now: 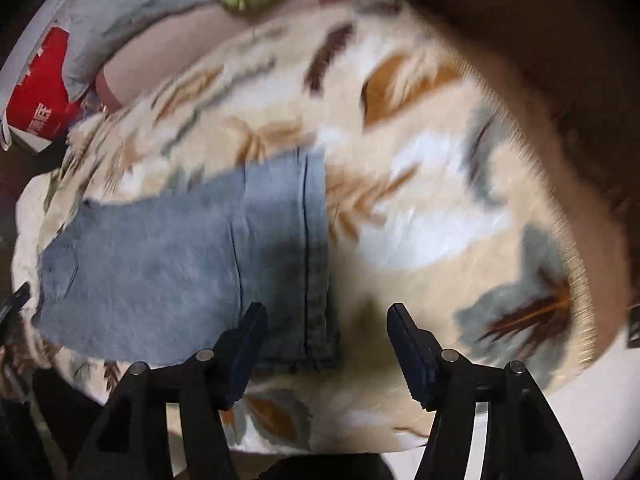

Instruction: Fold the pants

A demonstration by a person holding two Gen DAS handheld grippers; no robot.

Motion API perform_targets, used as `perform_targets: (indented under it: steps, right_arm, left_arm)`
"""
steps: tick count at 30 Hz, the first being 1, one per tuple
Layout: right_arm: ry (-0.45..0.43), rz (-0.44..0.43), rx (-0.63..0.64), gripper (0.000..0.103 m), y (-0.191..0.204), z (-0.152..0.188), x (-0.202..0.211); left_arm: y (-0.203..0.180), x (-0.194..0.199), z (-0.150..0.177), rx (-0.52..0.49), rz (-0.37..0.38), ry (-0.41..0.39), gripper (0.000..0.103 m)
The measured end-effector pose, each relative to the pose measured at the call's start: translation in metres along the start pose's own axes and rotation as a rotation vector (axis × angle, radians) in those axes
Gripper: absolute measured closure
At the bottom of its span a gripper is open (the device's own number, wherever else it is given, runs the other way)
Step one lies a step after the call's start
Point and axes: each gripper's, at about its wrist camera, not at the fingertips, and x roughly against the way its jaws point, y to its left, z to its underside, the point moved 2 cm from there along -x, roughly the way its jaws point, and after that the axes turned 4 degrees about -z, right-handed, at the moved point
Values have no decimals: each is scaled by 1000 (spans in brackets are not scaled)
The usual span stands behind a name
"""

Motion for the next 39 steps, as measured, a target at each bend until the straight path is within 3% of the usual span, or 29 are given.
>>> perform_targets:
  steps: [2, 3, 5, 6, 8, 9, 14, 17, 19, 21, 22, 25, 29, 32, 36, 38, 39]
  right_arm:
    - [-39, -93, -22, 37, 11, -13, 7]
    - [-34, -193, -39, 37, 19, -18, 2]
    - [27, -342, -57, 36, 32, -22, -19]
    - [108, -331, -52, 36, 34, -19, -42]
    - [321, -195, -5, 38, 29, 3, -87]
    - [285, -215, 33, 39, 28, 6, -84]
    - [157, -185, -56, 39, 15, -2, -35]
    - [176, -385, -71, 38, 37, 6, -32]
    - [200, -441, -47, 35, 56, 13, -45]
    - [342, -322, -72, 34, 51, 31, -84]
    - [391, -319, -88, 36, 45, 38, -98]
    - [332, -314, -69, 36, 51, 26, -77]
    - [183, -319, 53, 36, 90, -6, -40]
    - [83, -327, 191, 36, 146, -36, -33]
    - [107, -381, 324, 36, 240, -62, -72]
    - [115, -367, 418, 37, 289, -71, -102]
    - [133, -359, 450, 39, 307, -72, -119]
  left_arm:
    - [-5, -16, 4, -34, -48, 35, 27]
    - [-4, -26, 7, -35, -64, 56, 27]
    - [1, -43, 14, -27, -93, 102, 27]
    - [5, -51, 17, -26, -101, 104, 25]
    - [10, -50, 17, -29, -95, 69, 19]
    - [16, -50, 18, -16, -107, 72, 17]
    - [20, -56, 19, -8, -105, 62, 14]
    - [19, -58, 19, -14, -110, 64, 13]
    - [20, -56, 19, -8, -104, 62, 13]
    - [23, -57, 19, -8, -109, 56, 12]
    - [24, -57, 18, -2, -107, 57, 12]
    - [25, -50, 17, 27, -115, 49, 12]
    - [14, -22, 8, 58, -53, -39, 12]
    - [0, -12, 3, 23, -49, -92, 12]
    - [3, -41, 11, 8, -152, -19, 12]
    - [17, -57, 19, 61, -142, 36, 12]
    - [22, -57, 21, 73, -127, 15, 12]
